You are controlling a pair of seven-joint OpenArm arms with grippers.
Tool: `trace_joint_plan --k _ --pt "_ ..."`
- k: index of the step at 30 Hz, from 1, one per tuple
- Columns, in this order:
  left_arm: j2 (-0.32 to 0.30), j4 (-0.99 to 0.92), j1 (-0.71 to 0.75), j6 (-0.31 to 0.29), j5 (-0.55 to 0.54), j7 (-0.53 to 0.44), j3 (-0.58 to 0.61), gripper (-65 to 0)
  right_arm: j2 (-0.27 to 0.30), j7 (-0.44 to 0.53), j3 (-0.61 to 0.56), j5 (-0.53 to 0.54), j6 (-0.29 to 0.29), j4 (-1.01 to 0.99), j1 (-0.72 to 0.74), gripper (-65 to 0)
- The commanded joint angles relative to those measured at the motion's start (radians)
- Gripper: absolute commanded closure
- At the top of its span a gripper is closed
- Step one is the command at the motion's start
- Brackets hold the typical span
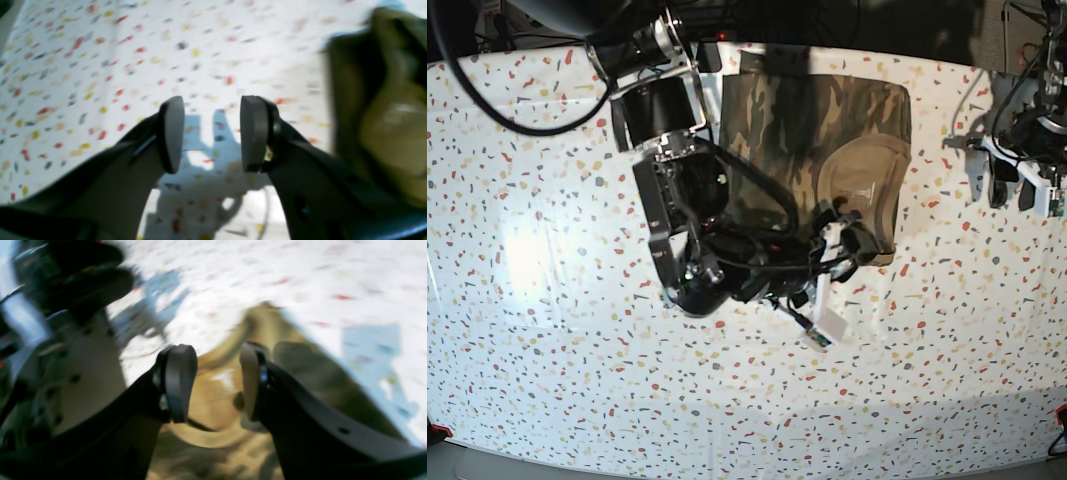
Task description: Fold the T-shirt properly
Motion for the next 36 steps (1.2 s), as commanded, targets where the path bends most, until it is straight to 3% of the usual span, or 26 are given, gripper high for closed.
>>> trace_joint_plan --k 1,3,6,10,15,19,27,32,36 --pt "-0.006 0.049 0.011 -0.031 -0.027 -0.019 -0.007 -26.0 0.0 0.019 0.011 0.027 0.008 0.016 0.025 -19.3" --pt "0.022 0.105 0.041 -0.09 -0.076 -0.018 -0.007 -25.9 0.039 0.017 0.029 0.026 0.008 0.016 0.024 -12.5" --pt "0.086 0.144 0.073 -0.194 -0.15 -0.018 -0.007 -20.3 0.097 -0.004 0.031 0.026 0.008 0.016 0.022 0.0" --pt "0.193 0.145 0.092 -0.297 -0.204 0.043 -0.006 -11.0 0.158 -0.015 0.027 0.026 0.008 0.016 0.013 0.0" --pt "0.285 0.145 0.122 -0.377 -0.228 0.109 -0.006 -9.2 0.19 -0.009 0.027 0.023 0.008 0.016 -0.01 0.0" --pt "0.336 0.136 0.143 -0.381 -0.185 0.112 -0.005 -7.9 0.207 0.046 0.027 -0.076 0.008 0.015 -0.051 0.0" --pt "0.341 -0.074 0.129 -0.38 -0.078 0.014 -0.005 -7.9 0.246 0.161 0.027 -0.251 0.008 0.013 -0.122 0.0" --pt "0.357 -0.245 0.061 -0.381 -0.071 0.014 0.022 -7.9 0.234 0.241 0.027 -0.254 0.008 0.013 -0.186 0.0" --pt "0.356 -0.31 -0.002 -0.38 0.01 0.011 0.027 -7.9 0.198 0.261 0.028 -0.252 0.008 0.013 -0.205 0.0"
